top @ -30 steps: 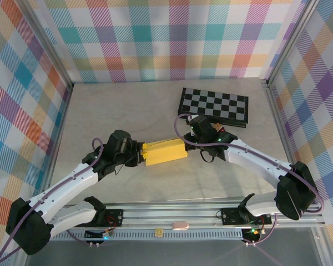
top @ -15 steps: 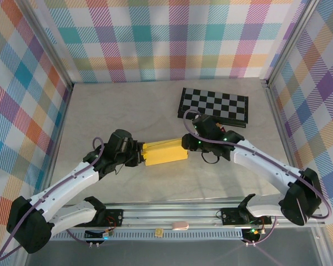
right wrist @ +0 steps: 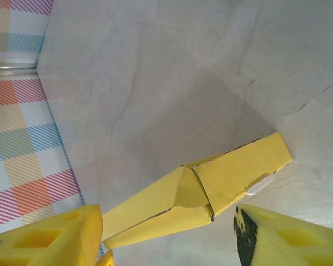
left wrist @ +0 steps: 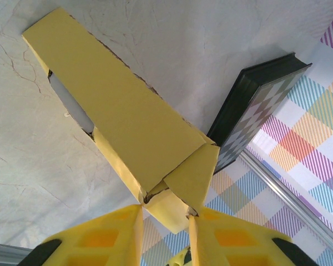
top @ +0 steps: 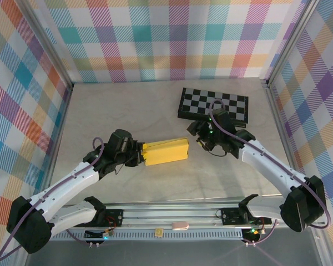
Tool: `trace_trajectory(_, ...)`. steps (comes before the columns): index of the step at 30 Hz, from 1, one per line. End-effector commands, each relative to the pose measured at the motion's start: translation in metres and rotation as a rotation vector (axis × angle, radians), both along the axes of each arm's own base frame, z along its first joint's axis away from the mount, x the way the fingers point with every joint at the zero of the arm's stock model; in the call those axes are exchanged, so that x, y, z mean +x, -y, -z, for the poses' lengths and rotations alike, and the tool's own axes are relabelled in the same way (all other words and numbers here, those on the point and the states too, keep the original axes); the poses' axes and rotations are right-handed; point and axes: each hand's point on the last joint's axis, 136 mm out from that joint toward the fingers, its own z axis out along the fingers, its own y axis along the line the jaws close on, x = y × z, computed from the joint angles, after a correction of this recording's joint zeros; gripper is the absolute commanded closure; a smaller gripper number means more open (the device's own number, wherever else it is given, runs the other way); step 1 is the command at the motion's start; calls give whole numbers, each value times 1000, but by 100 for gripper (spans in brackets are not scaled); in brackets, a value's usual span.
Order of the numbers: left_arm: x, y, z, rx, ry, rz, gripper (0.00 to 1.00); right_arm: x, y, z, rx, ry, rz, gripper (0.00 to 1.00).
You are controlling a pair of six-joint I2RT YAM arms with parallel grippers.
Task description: Fold the paper box
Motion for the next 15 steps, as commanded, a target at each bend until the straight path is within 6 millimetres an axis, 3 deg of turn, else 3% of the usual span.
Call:
trace_trajectory(1, -35, -29, 56, 138, -254, -86, 73, -1, -12, 0, 148, -98, 51, 37)
trace_trajectory(10, -33, -28, 55, 134, -247, -85, 74, -9, -17, 36, 213, -216, 94, 40)
trace_trajectory(15, -34, -28, 55, 134, -249, -83, 74, -7, -19, 43, 223, -226, 98, 52)
